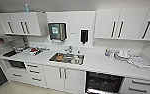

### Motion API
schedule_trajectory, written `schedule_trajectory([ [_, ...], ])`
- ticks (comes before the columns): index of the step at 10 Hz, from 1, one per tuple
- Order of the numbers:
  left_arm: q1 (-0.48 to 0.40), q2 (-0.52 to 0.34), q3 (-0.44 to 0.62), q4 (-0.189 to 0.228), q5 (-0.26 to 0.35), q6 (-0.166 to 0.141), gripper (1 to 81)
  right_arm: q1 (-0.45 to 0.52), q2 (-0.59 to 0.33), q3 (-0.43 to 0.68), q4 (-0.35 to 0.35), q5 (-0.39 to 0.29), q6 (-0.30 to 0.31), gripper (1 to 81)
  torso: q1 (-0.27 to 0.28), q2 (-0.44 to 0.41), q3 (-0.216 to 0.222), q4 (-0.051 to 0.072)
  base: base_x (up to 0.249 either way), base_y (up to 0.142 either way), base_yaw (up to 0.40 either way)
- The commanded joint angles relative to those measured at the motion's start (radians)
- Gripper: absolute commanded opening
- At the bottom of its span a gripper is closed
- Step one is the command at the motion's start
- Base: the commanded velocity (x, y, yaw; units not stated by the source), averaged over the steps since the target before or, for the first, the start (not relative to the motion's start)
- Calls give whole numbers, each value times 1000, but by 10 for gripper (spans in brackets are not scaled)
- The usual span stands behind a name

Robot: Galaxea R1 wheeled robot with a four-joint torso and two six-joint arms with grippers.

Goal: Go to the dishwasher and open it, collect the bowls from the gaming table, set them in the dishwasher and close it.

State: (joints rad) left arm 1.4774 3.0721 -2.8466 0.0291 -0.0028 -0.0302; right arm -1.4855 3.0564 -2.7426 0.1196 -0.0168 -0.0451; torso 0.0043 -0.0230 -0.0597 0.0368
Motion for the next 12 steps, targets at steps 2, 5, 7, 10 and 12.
schedule_trajectory([
  [2,-41,-7,13,21,52,1,811,43,1,3,-5,-58,-4,811,0,0,0,0,0,0,369],
  [5,-33,-12,13,21,33,1,811,38,-19,35,-15,-61,-7,811,0,0,0,0,0,0,370],
  [7,-16,-38,59,41,-11,1,811,33,-90,154,-11,-58,-6,811,0,0,0,0,0,0,370],
  [10,-6,-113,199,40,-26,0,811,32,-175,296,-14,-57,-7,811,0,0,0,0,0,0,370],
  [12,-6,-122,216,37,-26,0,811,30,-170,295,-12,-55,-7,811,0,0,0,0,0,0,370],
])
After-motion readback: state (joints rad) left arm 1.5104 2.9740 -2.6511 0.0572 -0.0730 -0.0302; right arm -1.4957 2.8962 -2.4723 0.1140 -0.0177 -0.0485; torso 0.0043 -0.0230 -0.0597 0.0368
